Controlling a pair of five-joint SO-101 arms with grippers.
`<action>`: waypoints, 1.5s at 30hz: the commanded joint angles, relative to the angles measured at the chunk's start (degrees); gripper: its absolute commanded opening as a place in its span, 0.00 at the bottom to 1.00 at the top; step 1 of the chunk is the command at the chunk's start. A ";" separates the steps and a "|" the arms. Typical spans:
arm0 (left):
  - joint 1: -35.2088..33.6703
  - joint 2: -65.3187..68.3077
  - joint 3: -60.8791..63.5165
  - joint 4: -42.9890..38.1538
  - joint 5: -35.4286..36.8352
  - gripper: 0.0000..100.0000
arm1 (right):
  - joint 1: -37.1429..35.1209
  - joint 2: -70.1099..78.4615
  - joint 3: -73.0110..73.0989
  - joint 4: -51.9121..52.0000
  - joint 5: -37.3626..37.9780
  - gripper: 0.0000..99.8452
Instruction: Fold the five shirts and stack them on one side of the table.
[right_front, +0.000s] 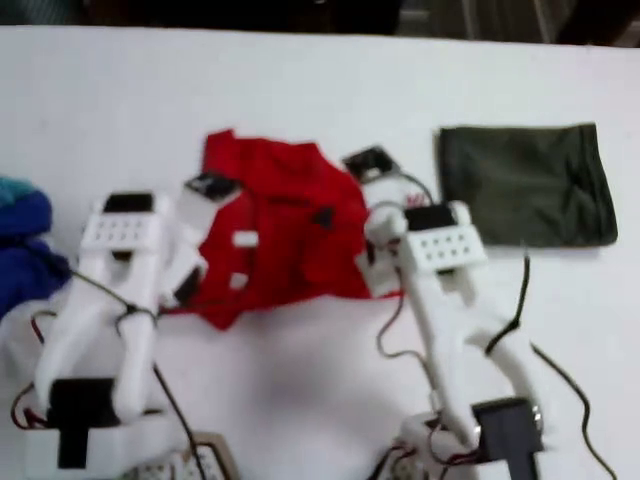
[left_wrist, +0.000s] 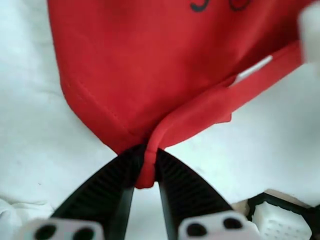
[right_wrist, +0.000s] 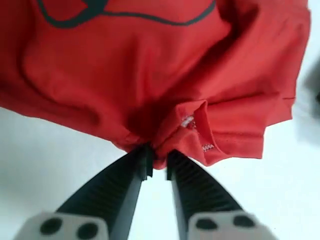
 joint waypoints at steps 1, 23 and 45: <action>2.20 -1.41 0.22 -0.35 -1.49 0.03 | 0.13 -5.41 -0.44 -0.66 0.53 0.18; 7.21 -1.32 -0.31 -5.10 14.24 0.16 | 8.40 -30.64 18.99 -10.15 0.97 0.23; 3.96 -1.85 7.87 -10.64 10.37 0.03 | 8.92 -30.11 19.52 -9.98 0.53 0.23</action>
